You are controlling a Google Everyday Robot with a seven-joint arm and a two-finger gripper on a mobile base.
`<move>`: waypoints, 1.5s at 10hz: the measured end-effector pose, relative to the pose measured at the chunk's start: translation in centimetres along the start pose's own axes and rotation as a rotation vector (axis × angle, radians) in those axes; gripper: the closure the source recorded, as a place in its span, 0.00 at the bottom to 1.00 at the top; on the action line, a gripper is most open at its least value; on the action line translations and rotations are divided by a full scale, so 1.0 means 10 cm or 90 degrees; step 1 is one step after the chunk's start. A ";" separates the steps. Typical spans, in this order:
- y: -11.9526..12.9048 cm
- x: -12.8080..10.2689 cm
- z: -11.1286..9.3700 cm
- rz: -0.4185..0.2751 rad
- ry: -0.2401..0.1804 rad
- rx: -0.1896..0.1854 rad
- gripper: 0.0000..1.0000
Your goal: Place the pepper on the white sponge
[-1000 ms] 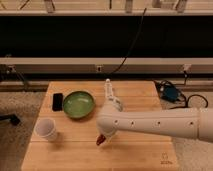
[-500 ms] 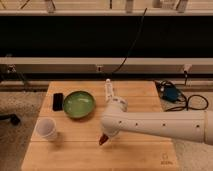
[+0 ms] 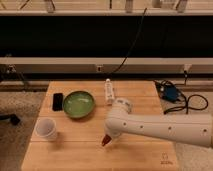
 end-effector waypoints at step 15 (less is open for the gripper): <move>0.60 0.31 -0.05 0.033 -0.022 0.009 1.00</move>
